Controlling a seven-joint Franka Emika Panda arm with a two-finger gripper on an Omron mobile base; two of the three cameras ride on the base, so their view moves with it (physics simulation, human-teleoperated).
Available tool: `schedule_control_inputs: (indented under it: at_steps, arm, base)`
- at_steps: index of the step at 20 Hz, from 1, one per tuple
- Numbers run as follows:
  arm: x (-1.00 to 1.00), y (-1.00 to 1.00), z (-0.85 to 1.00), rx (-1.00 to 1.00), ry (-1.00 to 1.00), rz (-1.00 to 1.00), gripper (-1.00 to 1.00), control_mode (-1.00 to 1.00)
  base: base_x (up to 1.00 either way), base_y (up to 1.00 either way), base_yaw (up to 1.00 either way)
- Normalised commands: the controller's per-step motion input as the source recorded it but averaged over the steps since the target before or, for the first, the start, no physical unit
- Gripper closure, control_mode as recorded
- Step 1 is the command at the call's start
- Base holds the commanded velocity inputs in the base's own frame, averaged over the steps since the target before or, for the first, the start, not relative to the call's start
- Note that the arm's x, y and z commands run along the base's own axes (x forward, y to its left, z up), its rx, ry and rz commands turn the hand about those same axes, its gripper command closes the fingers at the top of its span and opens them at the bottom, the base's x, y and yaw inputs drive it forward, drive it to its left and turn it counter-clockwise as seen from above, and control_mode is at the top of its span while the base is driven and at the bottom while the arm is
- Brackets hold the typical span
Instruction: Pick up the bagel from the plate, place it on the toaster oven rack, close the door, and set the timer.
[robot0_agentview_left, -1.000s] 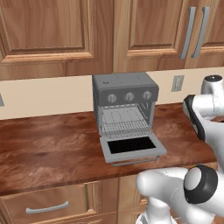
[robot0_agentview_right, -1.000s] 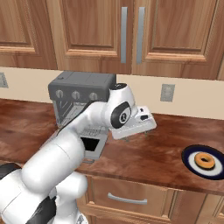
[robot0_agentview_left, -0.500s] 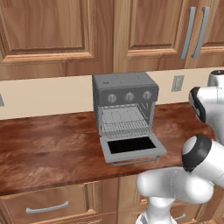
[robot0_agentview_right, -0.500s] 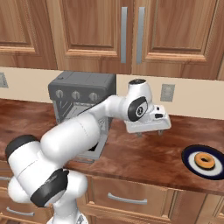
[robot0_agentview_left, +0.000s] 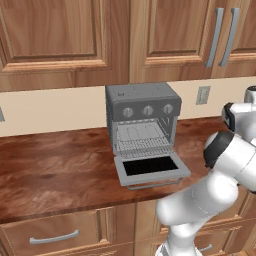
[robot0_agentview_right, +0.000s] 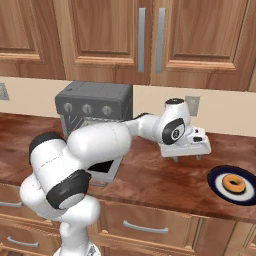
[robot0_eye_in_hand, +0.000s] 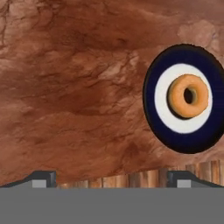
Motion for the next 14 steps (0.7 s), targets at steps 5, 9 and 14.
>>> schedule_control_inputs:
  at_steps: [5, 9, 14]
  arm:
    - [0.0, -0.44, -0.38, 0.0, 0.0, 0.0, -1.0, -1.0]
    - [0.0, -0.34, -0.17, 0.0, 0.0, 0.0, -1.0, -1.0]
    - [0.0, -0.26, -0.1, 0.0, 0.0, 0.0, -1.0, -1.0]
  base:
    - [0.0, 0.0, 0.0]
    - [0.0, 0.0, 0.0]
    - [0.0, 0.0, 0.0]
